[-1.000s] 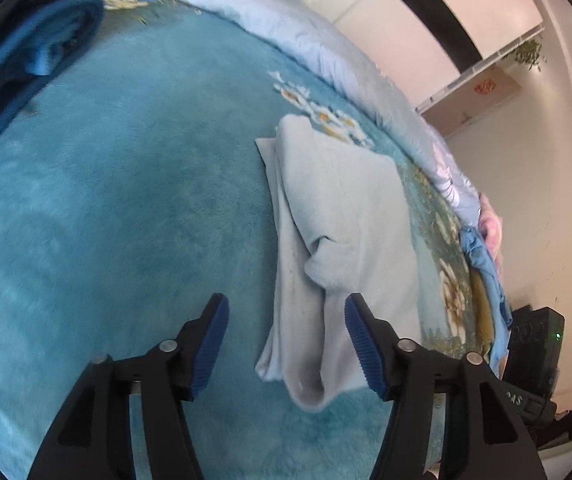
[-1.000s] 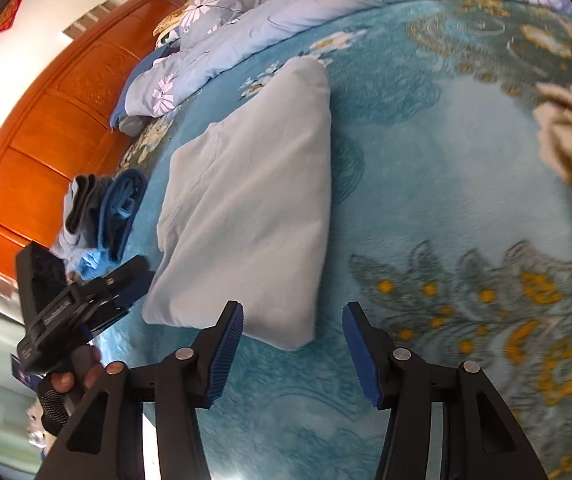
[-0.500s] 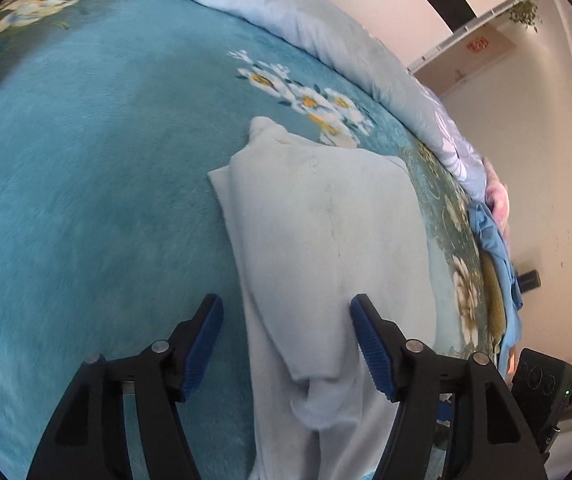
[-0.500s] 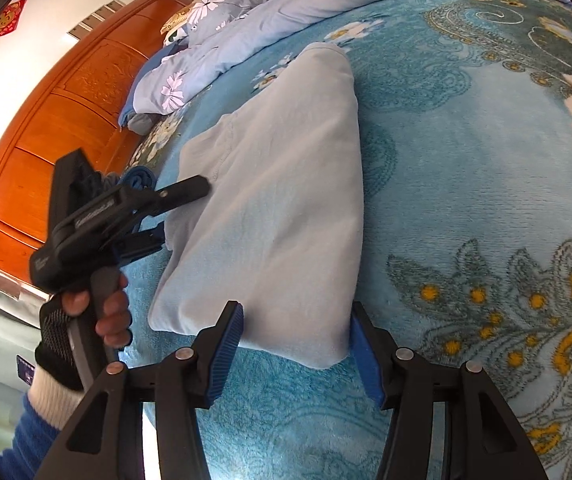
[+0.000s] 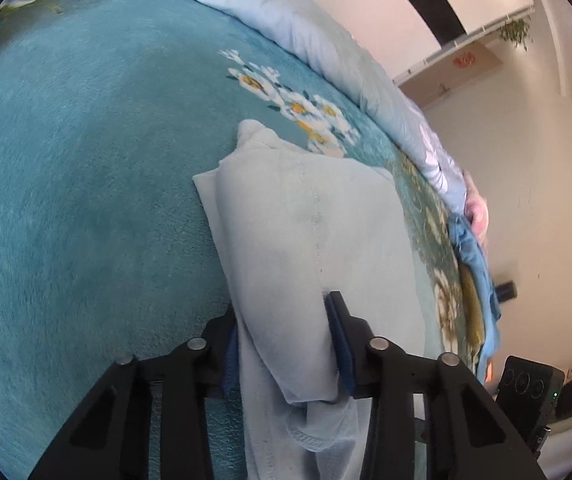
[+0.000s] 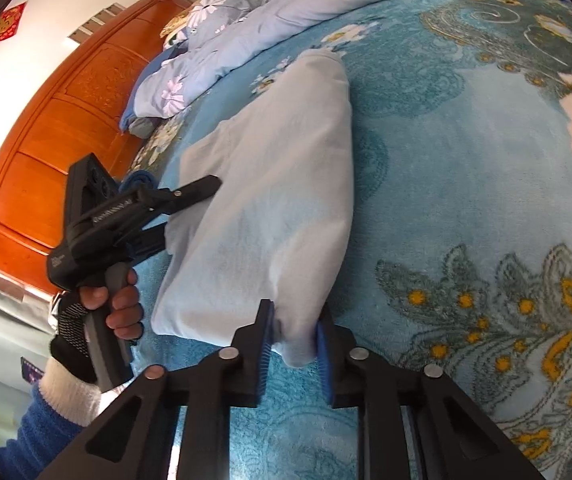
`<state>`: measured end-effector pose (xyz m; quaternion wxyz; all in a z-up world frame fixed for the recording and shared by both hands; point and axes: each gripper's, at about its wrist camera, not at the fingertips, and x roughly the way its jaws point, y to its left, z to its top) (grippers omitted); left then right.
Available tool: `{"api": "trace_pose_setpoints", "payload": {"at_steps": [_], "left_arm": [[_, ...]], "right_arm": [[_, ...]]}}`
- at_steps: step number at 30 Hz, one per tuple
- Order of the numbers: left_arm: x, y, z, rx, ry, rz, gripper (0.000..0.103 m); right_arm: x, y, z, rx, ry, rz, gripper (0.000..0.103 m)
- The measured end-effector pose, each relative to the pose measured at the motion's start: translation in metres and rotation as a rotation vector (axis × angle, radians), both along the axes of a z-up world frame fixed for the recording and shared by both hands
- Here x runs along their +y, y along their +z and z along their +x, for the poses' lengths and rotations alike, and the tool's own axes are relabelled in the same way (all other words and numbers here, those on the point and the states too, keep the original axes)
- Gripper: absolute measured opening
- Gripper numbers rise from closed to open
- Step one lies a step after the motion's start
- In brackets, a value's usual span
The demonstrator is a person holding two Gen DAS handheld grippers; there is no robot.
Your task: Fold clothes
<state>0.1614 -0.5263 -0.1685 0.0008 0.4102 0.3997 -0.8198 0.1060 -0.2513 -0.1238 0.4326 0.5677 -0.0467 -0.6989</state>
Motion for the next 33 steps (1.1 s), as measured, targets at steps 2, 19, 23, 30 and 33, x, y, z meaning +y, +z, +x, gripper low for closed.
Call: {"api": "trace_pose_setpoints", "payload": {"at_steps": [2,19,23,30,33], "left_arm": [[0.000,0.001,0.003,0.011,0.017,0.002,0.029],[0.094,0.013,0.035,0.087,0.096,-0.043,0.019],[0.085,0.010,0.034,0.059,0.103,-0.054,0.045],[0.053,0.018,0.047,0.063,0.118,-0.080,0.070],[0.029,0.024,0.037,0.043,0.142,-0.112,0.075]], "right_arm": [[0.000,0.004,-0.004,0.009,0.023,0.001,0.015],[0.038,0.029,-0.101,0.119,0.334,0.144,0.013],[0.038,0.018,-0.100,0.125,0.337,0.154,0.017],[0.065,0.022,-0.088,0.139,0.191,0.095,0.045],[0.079,0.022,-0.074,0.113,0.097,0.050,0.057]]}}
